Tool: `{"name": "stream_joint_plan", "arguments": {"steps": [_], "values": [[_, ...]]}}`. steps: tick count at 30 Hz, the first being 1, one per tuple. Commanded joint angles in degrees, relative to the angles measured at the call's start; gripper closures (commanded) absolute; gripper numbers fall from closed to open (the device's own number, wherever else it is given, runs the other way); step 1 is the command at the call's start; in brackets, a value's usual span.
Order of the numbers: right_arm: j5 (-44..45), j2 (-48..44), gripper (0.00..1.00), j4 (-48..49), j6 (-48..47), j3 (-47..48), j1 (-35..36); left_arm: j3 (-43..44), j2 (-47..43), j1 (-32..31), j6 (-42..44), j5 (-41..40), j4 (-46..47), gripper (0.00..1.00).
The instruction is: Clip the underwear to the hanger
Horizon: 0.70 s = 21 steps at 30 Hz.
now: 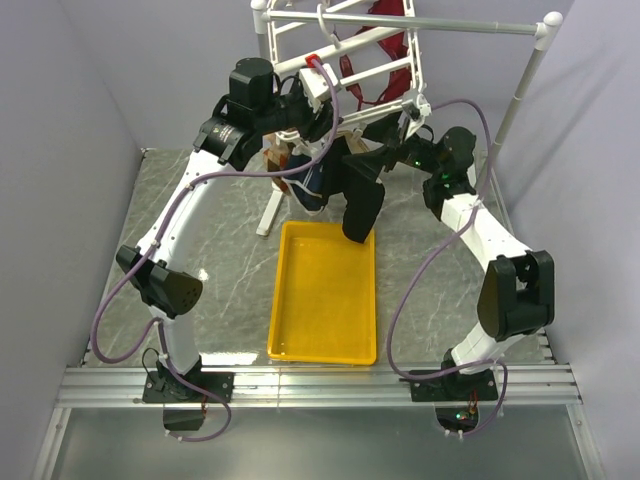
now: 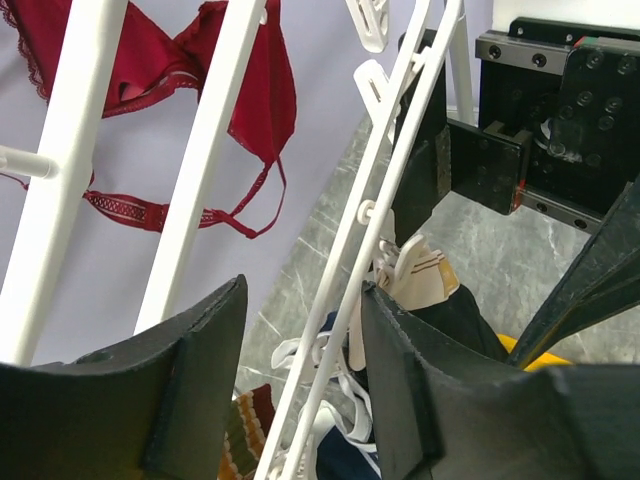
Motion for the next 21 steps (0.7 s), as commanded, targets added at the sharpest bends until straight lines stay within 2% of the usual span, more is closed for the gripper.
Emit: {"name": "stream_joint_plan", "arguments": {"steps": [1, 10, 15, 21], "values": [[-5.20, -2.72, 0.07, -10.38, -7.34, 4.55, 0.34, 0.52, -1.70, 0.03, 0.35, 0.45, 1.57, 0.44], [-7.93, -6.24, 0.06, -27.44, -21.49, 6.40, 0.25, 0.00, -3.02, 0.03, 0.70, 0.36, 1.13, 0.42], [-6.62, -8.26, 0.06, -33.26, -28.35, 6.22, 0.25, -0.27, -3.29, 0.03, 0.18, 0.45, 1.39, 0.40], [-5.12, -8.97, 0.07, -44.14, -46.26, 7.53, 0.16, 0.78, -2.41, 0.03, -0.08, 0.98, 1.75, 0.41]]}}
